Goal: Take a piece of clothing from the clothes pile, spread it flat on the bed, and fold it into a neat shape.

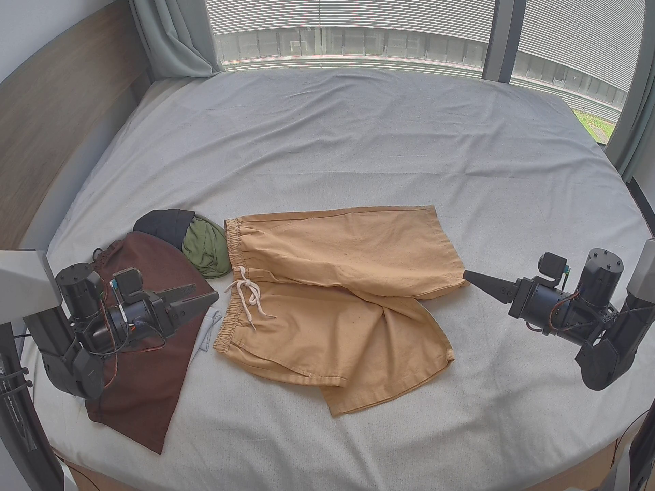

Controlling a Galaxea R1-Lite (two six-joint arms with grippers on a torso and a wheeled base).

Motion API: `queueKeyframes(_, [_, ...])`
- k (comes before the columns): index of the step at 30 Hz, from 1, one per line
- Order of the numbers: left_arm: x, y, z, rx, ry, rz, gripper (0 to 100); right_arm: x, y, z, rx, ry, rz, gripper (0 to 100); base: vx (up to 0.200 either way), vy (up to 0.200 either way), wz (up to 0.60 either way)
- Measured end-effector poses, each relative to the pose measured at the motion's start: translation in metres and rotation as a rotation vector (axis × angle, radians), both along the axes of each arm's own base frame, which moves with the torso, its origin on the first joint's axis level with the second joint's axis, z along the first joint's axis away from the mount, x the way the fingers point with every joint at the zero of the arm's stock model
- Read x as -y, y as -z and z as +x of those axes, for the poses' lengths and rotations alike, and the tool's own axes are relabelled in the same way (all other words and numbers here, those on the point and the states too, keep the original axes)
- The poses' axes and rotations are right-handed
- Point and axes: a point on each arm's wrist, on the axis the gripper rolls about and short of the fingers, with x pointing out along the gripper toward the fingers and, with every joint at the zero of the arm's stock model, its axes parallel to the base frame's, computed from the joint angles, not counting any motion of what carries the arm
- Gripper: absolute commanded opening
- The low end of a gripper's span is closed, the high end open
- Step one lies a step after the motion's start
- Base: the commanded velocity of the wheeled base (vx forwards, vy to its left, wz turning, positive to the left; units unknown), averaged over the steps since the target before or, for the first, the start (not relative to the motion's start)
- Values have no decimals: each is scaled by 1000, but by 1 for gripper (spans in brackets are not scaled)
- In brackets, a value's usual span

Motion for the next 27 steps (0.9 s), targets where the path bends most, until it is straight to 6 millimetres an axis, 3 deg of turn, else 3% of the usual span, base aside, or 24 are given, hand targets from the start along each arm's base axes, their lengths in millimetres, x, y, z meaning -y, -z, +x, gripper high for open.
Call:
queueKeyframes(9, [0,13,-3,27,11,80,100,2,8,1,-3,4,-31,100,0,0,0])
queueKeyframes(17, [0,26,2,152,28,233,100,2,20,3,-6,2,-80,100,0,0,0])
queueKeyframes(27, [1,35,8,135,2,244,100,3,39,-5,-58,-9,-128,100,0,0,0])
